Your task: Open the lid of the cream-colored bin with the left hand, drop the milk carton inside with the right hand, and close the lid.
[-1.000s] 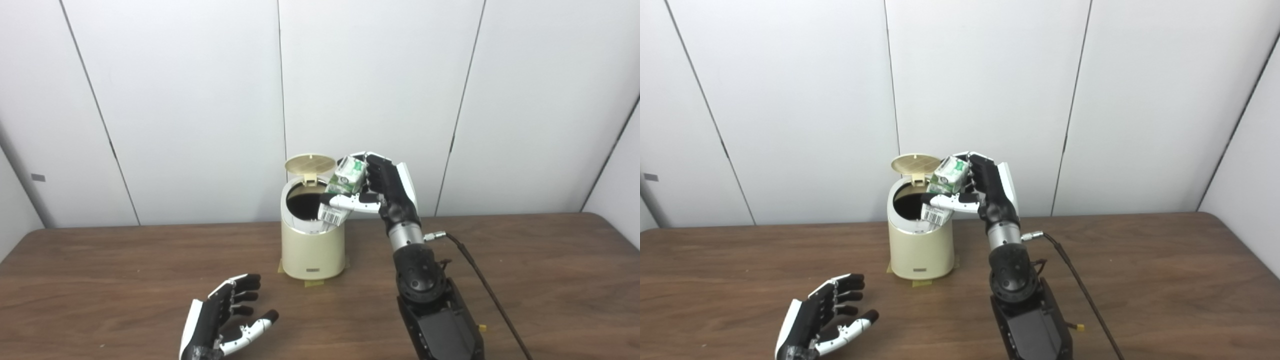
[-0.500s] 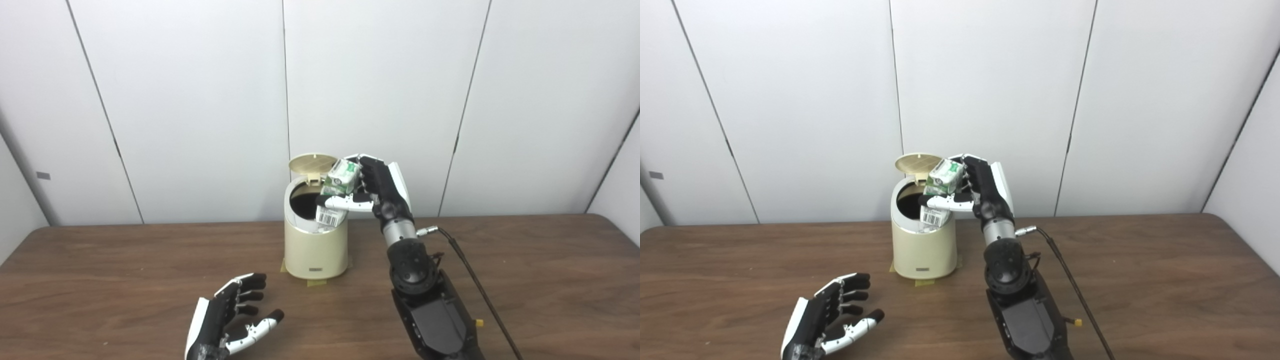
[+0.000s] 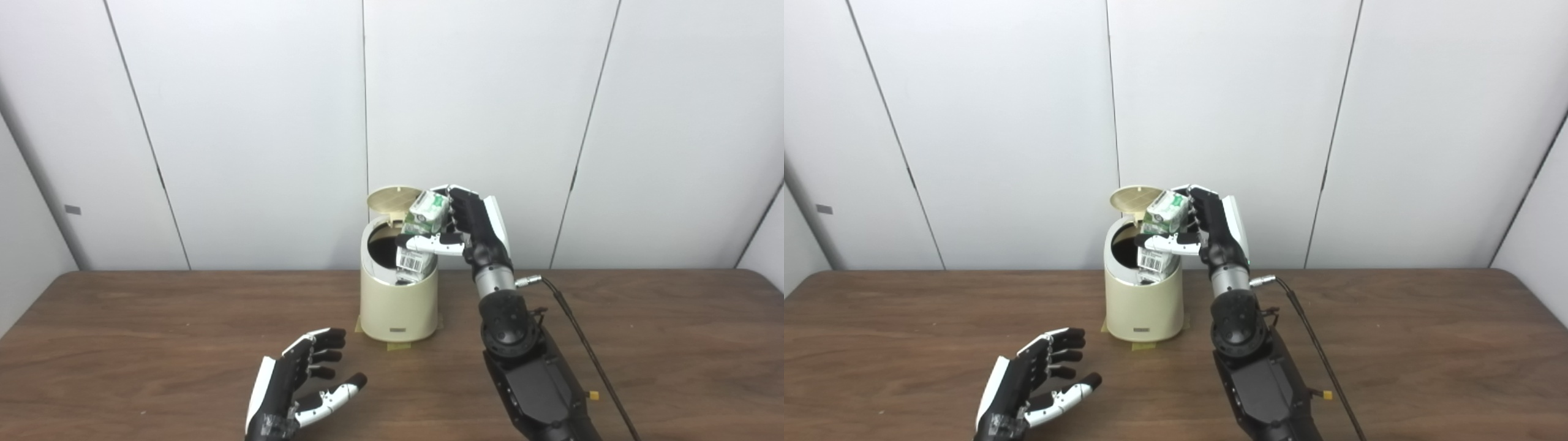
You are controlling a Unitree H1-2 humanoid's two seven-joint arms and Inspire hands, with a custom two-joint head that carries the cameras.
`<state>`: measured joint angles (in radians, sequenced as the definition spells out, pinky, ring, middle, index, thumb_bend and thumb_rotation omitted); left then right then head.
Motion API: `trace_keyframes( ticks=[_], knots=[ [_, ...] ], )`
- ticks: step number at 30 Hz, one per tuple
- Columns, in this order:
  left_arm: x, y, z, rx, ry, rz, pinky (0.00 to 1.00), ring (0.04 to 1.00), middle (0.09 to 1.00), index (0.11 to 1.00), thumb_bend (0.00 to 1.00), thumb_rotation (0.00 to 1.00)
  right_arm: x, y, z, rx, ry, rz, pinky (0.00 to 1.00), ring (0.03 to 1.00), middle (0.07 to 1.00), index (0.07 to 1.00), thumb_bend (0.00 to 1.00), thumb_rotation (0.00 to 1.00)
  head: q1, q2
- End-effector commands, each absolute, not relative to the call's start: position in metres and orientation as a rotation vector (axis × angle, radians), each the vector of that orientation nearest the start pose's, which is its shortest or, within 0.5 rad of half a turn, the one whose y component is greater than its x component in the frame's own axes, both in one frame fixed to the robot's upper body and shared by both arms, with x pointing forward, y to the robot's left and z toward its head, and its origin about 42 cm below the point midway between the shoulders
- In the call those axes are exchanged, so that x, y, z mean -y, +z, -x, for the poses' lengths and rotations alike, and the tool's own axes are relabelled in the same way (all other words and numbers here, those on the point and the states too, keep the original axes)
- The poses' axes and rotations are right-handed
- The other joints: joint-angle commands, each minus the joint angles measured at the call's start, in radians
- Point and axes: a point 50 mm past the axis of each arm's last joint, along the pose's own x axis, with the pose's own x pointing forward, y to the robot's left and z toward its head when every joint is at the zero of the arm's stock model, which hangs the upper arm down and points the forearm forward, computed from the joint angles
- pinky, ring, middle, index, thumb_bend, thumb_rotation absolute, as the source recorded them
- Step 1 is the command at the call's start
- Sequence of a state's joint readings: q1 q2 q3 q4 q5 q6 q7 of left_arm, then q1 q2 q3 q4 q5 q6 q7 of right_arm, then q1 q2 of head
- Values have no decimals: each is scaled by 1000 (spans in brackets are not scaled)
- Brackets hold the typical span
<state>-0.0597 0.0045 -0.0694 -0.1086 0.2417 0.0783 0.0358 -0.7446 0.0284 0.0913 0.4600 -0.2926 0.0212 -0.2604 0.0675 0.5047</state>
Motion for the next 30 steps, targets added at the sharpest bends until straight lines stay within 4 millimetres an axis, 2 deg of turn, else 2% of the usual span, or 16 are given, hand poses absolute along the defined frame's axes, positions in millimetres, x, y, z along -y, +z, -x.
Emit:
trace_keyframes(
  ticks=[1, 30],
  knots=[
    [-185, 157, -305, 175, -9, -228, 626, 717, 741, 729, 664, 62, 99, 286, -490, 419, -14, 313, 275, 321, 419, 530, 519, 0, -1, 2],
    [-179, 160, -302, 180, -14, -217, 624, 707, 734, 722, 648, 34, 76, 255, -492, 463, -123, 271, 273, 320, 428, 531, 519, 0, 9, 19]
  ],
)
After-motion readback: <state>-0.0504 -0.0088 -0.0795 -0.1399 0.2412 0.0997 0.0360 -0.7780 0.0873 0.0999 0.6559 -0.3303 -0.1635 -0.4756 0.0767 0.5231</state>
